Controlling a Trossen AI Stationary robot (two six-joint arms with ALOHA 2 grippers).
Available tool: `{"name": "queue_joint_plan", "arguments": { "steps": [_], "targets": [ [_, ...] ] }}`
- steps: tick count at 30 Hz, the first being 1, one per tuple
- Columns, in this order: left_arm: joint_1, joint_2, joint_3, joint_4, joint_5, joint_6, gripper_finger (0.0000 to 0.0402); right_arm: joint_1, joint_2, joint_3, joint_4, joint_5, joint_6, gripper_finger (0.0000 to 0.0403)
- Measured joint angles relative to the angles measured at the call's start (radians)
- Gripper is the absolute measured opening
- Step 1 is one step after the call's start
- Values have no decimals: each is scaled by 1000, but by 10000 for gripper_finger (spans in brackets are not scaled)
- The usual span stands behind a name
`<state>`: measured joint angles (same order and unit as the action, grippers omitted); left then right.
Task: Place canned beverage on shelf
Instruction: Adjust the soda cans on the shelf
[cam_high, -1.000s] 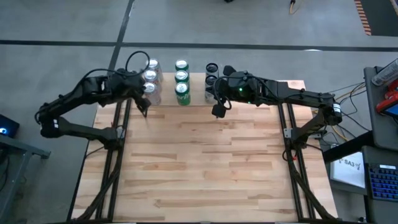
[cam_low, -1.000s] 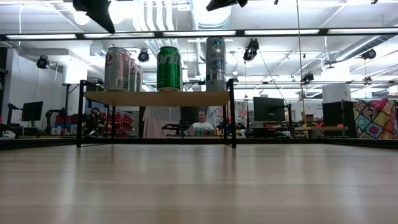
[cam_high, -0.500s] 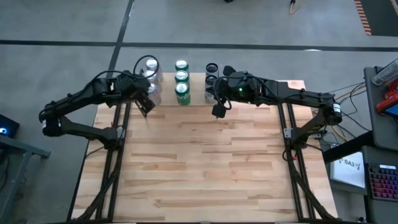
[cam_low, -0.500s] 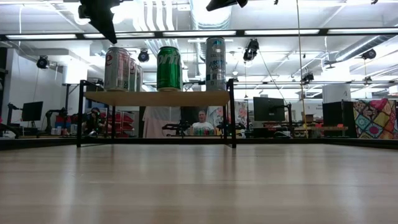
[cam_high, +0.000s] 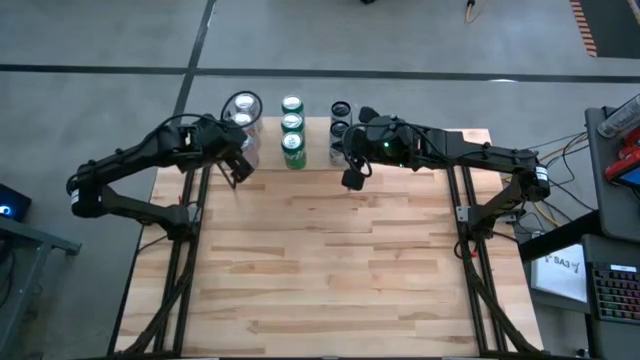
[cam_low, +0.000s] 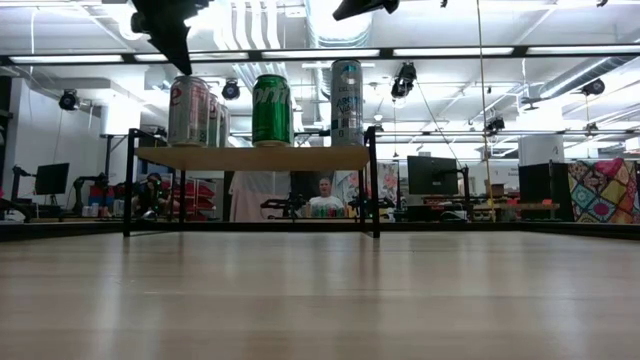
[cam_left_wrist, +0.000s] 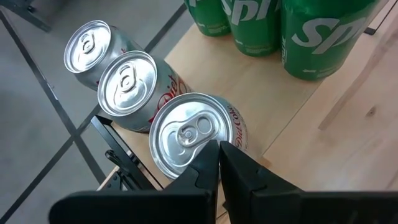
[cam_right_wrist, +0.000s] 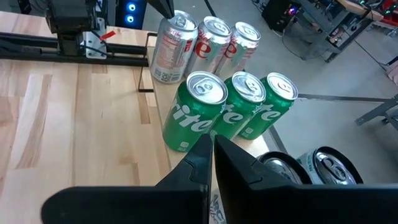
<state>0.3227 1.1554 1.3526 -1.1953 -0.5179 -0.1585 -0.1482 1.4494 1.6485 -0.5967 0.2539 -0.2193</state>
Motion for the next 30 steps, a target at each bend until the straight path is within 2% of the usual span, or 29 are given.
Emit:
{"name": "queue_joint_plan", "arguments": {
  "steps": [15, 26, 30],
  "targets": [
    [0, 11, 8, 6, 7, -63, 0, 36, 0, 0, -6, 0, 0, 9],
    [0, 20, 37, -2, 11, -25, 0, 40, 0, 0, -7, 0, 1, 9],
    [0, 20, 76, -31, 76, 44, 0, 40, 0, 0, -6, 0, 1, 9]
  ]
}}
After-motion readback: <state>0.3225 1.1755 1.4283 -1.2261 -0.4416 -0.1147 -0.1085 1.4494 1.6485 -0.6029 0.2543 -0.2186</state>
